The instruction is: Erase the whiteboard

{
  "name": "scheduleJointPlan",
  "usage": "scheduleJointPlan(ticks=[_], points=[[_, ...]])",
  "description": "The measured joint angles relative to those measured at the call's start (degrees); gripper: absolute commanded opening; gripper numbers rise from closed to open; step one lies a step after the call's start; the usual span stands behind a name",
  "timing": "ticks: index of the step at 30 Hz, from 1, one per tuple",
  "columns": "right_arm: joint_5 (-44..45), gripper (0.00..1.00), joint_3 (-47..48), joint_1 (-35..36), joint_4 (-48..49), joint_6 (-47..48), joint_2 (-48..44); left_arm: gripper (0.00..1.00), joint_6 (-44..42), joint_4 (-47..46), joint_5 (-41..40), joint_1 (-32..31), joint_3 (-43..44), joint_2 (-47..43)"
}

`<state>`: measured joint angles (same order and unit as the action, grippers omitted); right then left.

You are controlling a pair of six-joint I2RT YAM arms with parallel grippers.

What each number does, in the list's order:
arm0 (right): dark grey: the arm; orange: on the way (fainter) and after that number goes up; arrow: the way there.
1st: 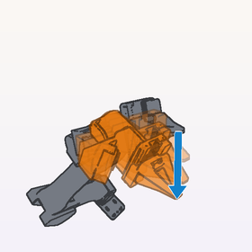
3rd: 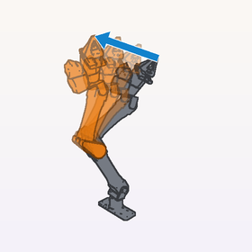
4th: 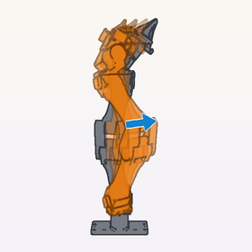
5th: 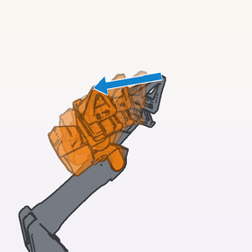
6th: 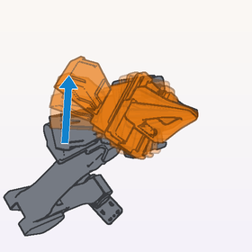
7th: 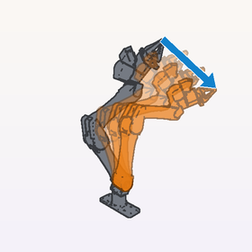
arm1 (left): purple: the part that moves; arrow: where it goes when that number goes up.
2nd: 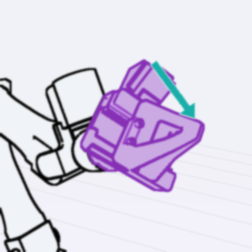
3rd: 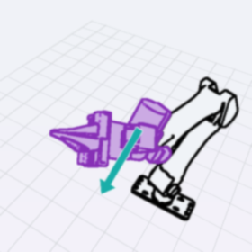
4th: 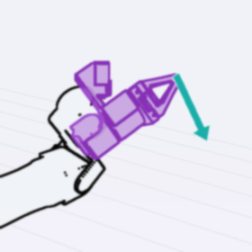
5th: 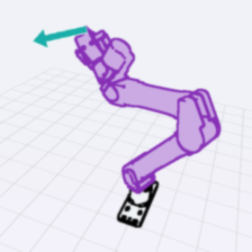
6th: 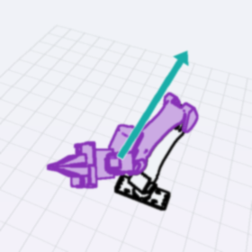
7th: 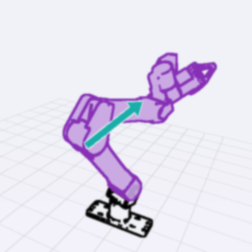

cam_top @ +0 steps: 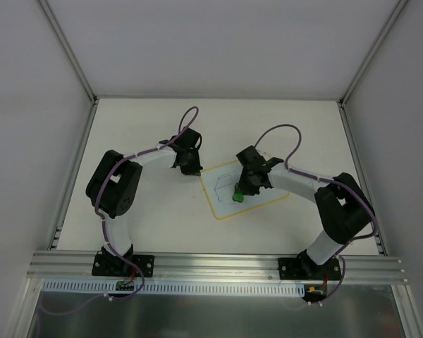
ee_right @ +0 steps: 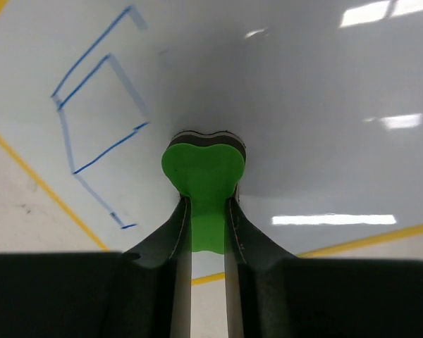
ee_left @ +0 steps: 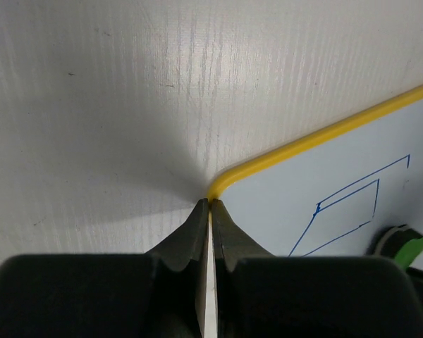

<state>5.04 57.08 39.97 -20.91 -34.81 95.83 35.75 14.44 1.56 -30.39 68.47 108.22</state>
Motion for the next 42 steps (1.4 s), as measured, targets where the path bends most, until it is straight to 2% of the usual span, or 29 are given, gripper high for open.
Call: scheduleJointPlan(ticks=[3, 6, 10, 18, 23, 28, 35, 38, 42], points=[[1.8, 0.0, -3.4, -4.9, -2.5, 0.7, -3.8, 0.0, 0.4, 0.0, 0.2, 0.0, -0.2, -0.1], [2.3, 0.0, -3.8, -5.6, -3.5, 1.5, -4.3, 0.0, 0.8, 0.1, 0.5, 0.0, -0.4, -0.3], [3.5, 0.0, -2.3, -2.8, -4.7, 2.3, -3.0, 0.0, 1.0, 0.6, 0.8, 0.1, -0.5, -0.4], [0.7, 0.0, 5.7, 8.6, -5.7, 1.7, 4.0, 0.0, 1.3, 0.8, 0.9, 0.1, -0.5, -0.4], [-0.8, 0.0, 7.2, 10.3, -5.5, 1.3, 5.4, 0.0, 1.4, 0.9, 0.9, 0.1, -0.5, -0.5], [-2.0, 0.0, 6.8, 6.6, -5.0, 1.2, 5.2, 0.0, 1.4, 0.7, 0.9, 0.5, -0.9, -0.7], [3.4, 0.0, 7.2, -6.0, -7.0, 4.3, 4.6, 0.0, 1.3, 0.5, 1.1, 0.5, -1.4, -1.1], [6.0, 0.0, 10.6, -9.6, -10.4, 6.5, 7.0, 0.0, 1.3, 0.4, 1.2, 0.5, -1.6, -1.2], [7.0, 0.0, 18.3, -10.0, -13.9, 9.1, 12.6, 0.0, 1.2, 0.8, 1.2, 0.5, -1.9, -1.5]])
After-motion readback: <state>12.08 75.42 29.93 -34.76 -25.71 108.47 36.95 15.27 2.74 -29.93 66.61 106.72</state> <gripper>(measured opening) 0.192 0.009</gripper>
